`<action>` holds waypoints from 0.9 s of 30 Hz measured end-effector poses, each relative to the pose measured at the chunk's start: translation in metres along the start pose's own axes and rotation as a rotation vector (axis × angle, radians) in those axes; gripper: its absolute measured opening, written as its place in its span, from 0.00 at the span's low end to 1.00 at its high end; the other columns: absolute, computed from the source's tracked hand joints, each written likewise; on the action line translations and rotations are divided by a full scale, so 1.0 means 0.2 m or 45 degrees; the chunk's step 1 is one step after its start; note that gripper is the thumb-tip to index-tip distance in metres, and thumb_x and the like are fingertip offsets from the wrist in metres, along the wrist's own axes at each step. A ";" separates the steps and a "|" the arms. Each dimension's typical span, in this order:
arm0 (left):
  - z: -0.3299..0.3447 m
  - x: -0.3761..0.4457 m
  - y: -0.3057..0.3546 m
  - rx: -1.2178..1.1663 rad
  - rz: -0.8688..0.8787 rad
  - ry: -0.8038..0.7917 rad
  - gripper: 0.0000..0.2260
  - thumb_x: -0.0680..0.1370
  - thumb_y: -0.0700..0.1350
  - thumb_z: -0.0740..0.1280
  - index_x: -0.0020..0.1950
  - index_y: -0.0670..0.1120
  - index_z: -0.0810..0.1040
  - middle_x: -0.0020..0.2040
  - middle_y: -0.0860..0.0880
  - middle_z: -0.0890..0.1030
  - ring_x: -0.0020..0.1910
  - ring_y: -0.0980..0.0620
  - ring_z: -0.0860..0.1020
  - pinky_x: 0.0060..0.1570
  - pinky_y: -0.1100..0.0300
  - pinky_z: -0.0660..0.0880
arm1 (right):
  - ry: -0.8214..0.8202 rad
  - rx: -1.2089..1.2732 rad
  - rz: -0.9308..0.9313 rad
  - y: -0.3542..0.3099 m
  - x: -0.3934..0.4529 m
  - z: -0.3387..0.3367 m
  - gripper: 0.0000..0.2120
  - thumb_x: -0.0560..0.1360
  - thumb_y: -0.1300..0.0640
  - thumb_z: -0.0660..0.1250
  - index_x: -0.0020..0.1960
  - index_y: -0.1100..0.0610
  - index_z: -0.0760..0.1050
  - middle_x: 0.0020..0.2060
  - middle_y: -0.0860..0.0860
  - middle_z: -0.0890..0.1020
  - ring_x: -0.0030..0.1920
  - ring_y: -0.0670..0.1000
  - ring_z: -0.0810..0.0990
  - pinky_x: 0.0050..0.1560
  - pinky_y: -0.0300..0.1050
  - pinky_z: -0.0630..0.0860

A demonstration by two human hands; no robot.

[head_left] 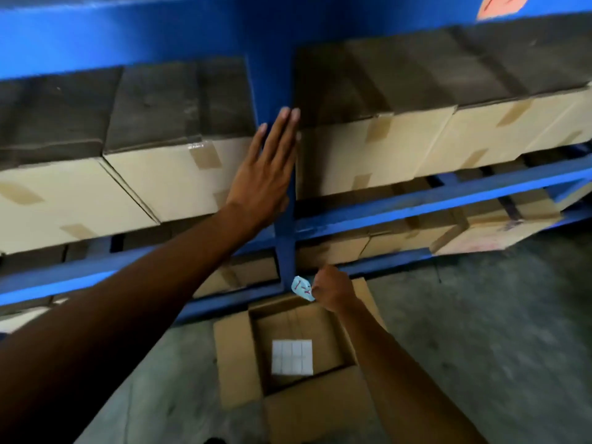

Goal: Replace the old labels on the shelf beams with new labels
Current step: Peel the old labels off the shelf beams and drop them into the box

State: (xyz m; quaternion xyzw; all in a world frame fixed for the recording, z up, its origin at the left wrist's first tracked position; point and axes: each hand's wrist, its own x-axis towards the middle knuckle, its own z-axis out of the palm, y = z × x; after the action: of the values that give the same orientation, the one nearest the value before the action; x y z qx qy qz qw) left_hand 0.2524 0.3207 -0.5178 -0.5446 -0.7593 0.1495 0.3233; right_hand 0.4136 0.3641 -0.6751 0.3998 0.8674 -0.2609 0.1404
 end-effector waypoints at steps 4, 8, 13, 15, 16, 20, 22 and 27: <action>0.02 0.01 0.02 -0.038 -0.007 0.045 0.40 0.70 0.52 0.62 0.76 0.40 0.49 0.77 0.36 0.47 0.76 0.38 0.47 0.74 0.43 0.54 | -0.083 0.070 0.064 0.05 0.04 0.16 0.16 0.73 0.53 0.66 0.56 0.61 0.75 0.56 0.60 0.80 0.56 0.59 0.79 0.54 0.50 0.75; 0.04 -0.02 0.05 -0.089 0.052 0.025 0.37 0.71 0.51 0.61 0.75 0.41 0.52 0.77 0.35 0.48 0.76 0.38 0.48 0.74 0.43 0.54 | -0.164 0.177 0.105 0.09 0.06 0.28 0.14 0.70 0.49 0.69 0.49 0.58 0.77 0.48 0.56 0.82 0.50 0.55 0.80 0.52 0.49 0.78; 0.05 -0.09 0.08 -0.198 0.147 -0.120 0.36 0.72 0.51 0.60 0.76 0.42 0.50 0.77 0.35 0.45 0.76 0.38 0.44 0.74 0.41 0.51 | -0.154 0.297 0.205 0.15 0.02 0.27 0.11 0.72 0.56 0.68 0.51 0.61 0.78 0.50 0.57 0.82 0.53 0.56 0.80 0.56 0.49 0.77; 0.05 -0.12 0.06 -0.231 0.188 -0.178 0.36 0.73 0.52 0.60 0.76 0.42 0.49 0.77 0.36 0.44 0.76 0.39 0.43 0.74 0.43 0.47 | -0.089 0.382 0.237 0.17 0.03 0.24 0.09 0.72 0.56 0.68 0.49 0.59 0.80 0.48 0.56 0.84 0.49 0.54 0.82 0.53 0.50 0.79; 0.05 -0.14 0.04 -0.265 0.208 -0.198 0.36 0.74 0.52 0.61 0.76 0.43 0.48 0.77 0.36 0.43 0.76 0.39 0.42 0.74 0.44 0.45 | -0.057 0.420 0.241 0.17 0.04 0.22 0.08 0.72 0.57 0.67 0.49 0.59 0.81 0.48 0.56 0.84 0.48 0.54 0.82 0.53 0.51 0.79; 0.06 -0.19 -0.02 -0.356 0.240 -0.286 0.36 0.76 0.52 0.61 0.77 0.44 0.44 0.77 0.38 0.41 0.76 0.41 0.40 0.73 0.46 0.41 | -0.016 0.525 0.240 0.14 0.07 0.11 0.10 0.73 0.61 0.64 0.51 0.63 0.80 0.51 0.61 0.83 0.52 0.58 0.81 0.55 0.51 0.78; 0.05 -0.19 -0.05 -0.383 0.255 -0.296 0.36 0.76 0.52 0.61 0.76 0.45 0.43 0.77 0.38 0.40 0.76 0.41 0.39 0.73 0.47 0.40 | -0.005 0.515 0.262 0.11 0.05 0.09 0.10 0.74 0.60 0.65 0.51 0.64 0.80 0.52 0.61 0.83 0.53 0.58 0.81 0.55 0.51 0.78; 0.05 -0.18 -0.06 -0.378 0.283 -0.313 0.35 0.77 0.53 0.59 0.76 0.45 0.44 0.77 0.38 0.38 0.76 0.41 0.38 0.73 0.45 0.41 | 0.019 0.464 0.292 0.09 0.01 0.14 0.08 0.71 0.58 0.70 0.48 0.60 0.79 0.43 0.56 0.84 0.45 0.52 0.82 0.48 0.47 0.79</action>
State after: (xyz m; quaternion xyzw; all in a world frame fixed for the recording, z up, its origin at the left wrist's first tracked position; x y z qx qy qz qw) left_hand 0.2441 0.2837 -0.5291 -0.6443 -0.7420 0.1362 0.1260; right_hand 0.4274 0.3587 -0.7055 0.5166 0.7557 -0.3928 0.0882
